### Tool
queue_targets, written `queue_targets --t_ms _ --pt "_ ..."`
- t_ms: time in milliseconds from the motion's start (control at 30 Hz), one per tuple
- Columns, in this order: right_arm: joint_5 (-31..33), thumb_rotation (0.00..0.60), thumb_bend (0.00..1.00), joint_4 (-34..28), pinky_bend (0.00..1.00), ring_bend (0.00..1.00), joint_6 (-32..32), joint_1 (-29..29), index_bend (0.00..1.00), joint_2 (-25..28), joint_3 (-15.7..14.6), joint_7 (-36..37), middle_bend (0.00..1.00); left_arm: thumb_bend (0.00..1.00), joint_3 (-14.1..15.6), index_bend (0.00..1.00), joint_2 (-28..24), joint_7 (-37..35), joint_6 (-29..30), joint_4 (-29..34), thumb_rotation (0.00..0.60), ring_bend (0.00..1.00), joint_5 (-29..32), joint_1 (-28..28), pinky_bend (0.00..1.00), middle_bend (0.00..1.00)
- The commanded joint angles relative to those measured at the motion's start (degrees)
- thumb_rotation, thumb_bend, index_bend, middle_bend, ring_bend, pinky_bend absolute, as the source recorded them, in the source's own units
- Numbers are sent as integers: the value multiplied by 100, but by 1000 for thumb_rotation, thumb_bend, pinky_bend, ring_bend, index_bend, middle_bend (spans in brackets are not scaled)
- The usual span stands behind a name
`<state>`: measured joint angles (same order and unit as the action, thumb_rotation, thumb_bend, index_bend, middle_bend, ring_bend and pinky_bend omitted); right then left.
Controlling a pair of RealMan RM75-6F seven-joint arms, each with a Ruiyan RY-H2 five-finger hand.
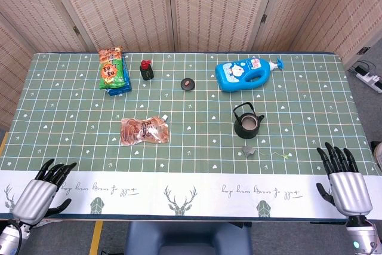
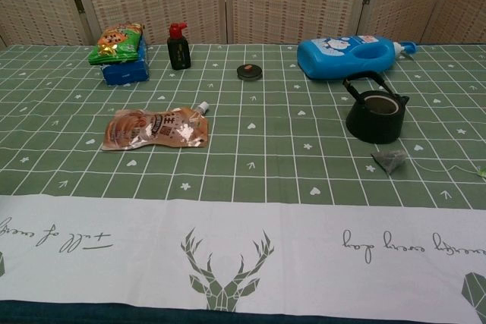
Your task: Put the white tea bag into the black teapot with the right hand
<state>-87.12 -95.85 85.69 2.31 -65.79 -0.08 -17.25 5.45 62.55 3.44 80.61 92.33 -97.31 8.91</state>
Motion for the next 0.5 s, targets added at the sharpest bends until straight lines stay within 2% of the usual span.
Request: queue_targets --t_ms 33,300,500 --pt "20 600 324 15 0 0 -71 29 0 9 6 2 0 250 -11 0 3 12 -9 3 600 105 23 0 22 139" --pt "-284 600 324 131 0 0 -85 97 14 29 -44 189 0 250 8 0 38 32 -78 -6 600 105 -17 41 22 139" --pt "-552 600 323 528 0 0 -614 573 186 46 25 673 0 259 -9 0 -11 -62 4 4 600 108 34 0 17 139"
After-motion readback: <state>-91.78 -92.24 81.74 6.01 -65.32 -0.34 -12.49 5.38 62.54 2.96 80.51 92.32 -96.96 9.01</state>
